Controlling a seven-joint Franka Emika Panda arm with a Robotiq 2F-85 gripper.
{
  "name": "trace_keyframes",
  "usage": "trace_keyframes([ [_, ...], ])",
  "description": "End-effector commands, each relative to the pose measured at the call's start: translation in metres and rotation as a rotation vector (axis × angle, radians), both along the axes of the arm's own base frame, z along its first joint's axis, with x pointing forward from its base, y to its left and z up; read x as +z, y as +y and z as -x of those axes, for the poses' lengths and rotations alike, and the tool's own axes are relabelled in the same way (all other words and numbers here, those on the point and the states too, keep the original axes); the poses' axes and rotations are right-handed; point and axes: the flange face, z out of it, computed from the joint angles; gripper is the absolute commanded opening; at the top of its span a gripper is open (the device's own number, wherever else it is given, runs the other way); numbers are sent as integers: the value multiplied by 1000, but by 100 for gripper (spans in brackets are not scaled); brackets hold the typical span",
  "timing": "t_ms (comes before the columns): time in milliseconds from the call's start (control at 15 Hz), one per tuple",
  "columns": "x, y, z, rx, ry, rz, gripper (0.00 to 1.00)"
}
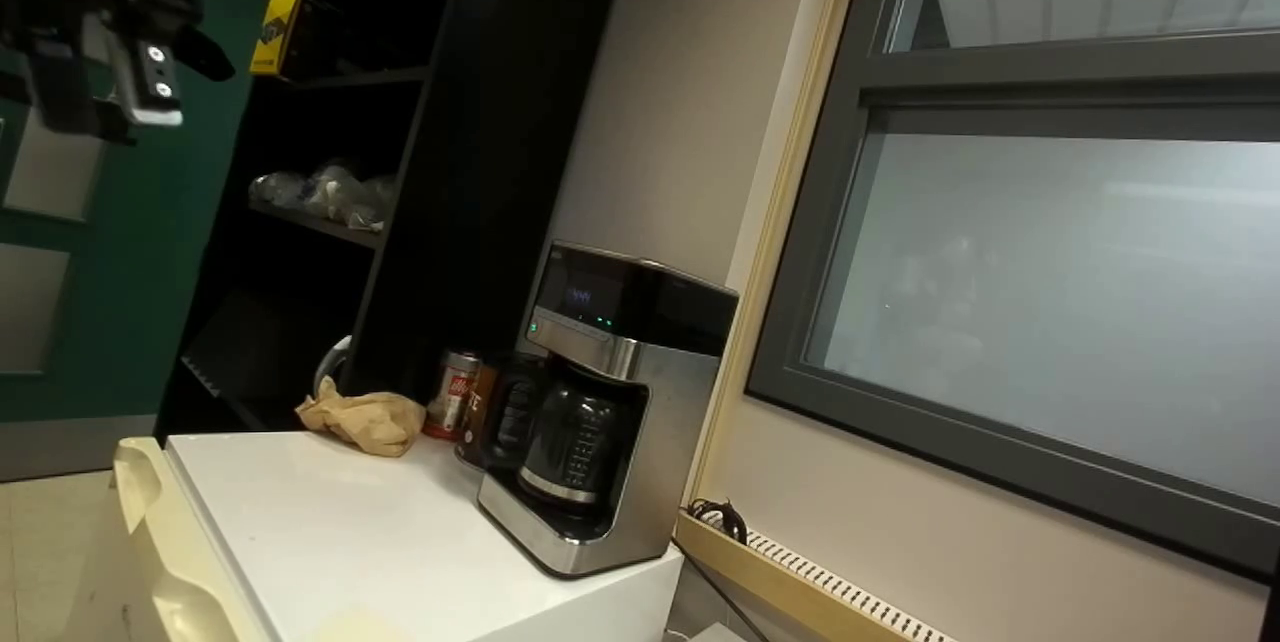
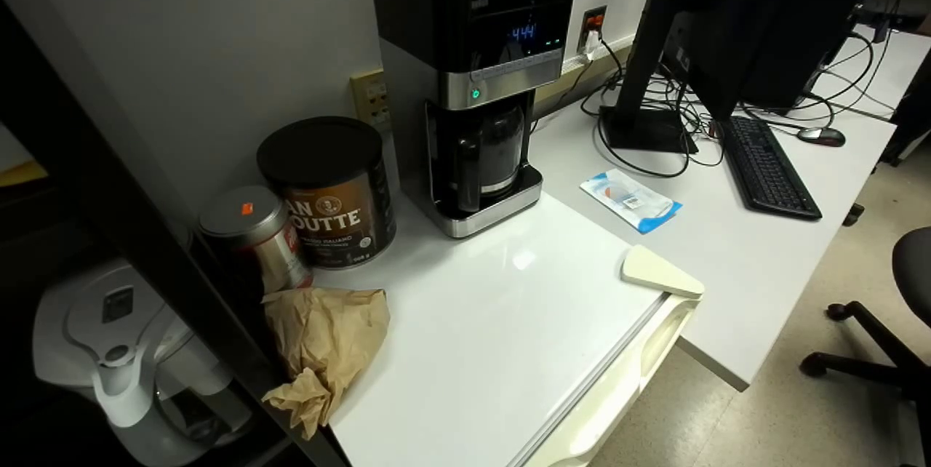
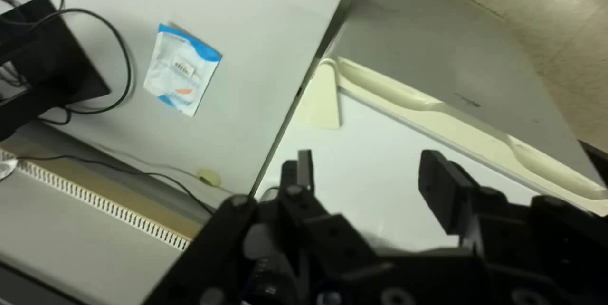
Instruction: Press a button on the right side of the coffee machine
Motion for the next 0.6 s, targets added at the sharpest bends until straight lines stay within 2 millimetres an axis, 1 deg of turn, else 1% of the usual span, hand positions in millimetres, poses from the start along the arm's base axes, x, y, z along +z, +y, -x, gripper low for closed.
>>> trace_keyframes([
  [0, -12, 2, -42, 1, -99, 102, 28],
  [67, -11, 2, -51, -5, -132, 136, 22],
  [133, -10, 0, -60, -8, -159, 170, 13],
  [267, -6, -2, -80, -31, -214, 230, 2],
  [400, -6, -3, -100, -56, -266, 270, 0],
  [533, -10, -1, -120, -82, -326, 296, 1],
])
